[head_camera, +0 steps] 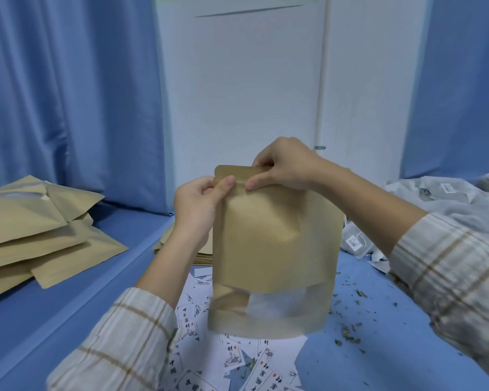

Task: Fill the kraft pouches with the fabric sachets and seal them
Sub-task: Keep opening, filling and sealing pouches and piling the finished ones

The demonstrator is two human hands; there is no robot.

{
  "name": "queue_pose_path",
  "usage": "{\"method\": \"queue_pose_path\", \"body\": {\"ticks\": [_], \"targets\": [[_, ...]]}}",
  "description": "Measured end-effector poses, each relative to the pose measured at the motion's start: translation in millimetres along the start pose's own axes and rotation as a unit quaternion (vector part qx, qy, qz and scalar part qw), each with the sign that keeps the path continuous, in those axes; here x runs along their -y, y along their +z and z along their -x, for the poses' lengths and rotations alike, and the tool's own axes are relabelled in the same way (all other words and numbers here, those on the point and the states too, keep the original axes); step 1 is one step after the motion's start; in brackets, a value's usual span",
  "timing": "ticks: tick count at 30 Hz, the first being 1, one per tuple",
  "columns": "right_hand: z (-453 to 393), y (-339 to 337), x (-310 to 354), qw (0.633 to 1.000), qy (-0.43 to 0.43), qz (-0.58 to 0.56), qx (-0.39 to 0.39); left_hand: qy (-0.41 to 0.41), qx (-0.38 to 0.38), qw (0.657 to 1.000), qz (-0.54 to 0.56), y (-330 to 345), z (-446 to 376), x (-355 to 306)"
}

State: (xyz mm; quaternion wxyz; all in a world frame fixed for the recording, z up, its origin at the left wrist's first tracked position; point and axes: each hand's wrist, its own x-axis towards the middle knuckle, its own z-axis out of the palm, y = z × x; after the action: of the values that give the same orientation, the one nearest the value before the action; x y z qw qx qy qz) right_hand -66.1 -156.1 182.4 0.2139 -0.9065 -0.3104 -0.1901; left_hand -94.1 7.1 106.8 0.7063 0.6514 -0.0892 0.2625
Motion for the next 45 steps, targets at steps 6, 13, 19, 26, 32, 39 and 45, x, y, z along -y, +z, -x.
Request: {"method": "queue_pose_path", "body": {"ticks": [6,13,19,26,32,39,45], "targets": [[10,-9,-8,0.993,-0.021,0.117,-0.012,0.030,-0.054,0.998,0.012,-1,-1,-1],[19,-6,-26,0.985,-0.046,0.165,-0.017,0.026,-0.068,0.997,0.039,-7,-10,2],[22,0,-46,0.967,-0.035,0.220,-0.121,0.025,-0.043,0.997,0.054,0,-15,5],[20,1,-68,0.958,0.055,0.223,-0.170,0.025,-0.058,0.996,0.061,7,-20,9],[24,1,-70,0.949,0.081,0.259,-0.160,0.018,-0.061,0.996,0.056,10,-19,13],[-2,34,-19,0.922,0.014,0.326,-0.210,0.033,-0.044,0.997,0.053,32,-12,12],[5,25,-45,0.954,0.061,0.177,-0.233,0.053,-0.054,0.997,0.010,14,-17,5]]}}
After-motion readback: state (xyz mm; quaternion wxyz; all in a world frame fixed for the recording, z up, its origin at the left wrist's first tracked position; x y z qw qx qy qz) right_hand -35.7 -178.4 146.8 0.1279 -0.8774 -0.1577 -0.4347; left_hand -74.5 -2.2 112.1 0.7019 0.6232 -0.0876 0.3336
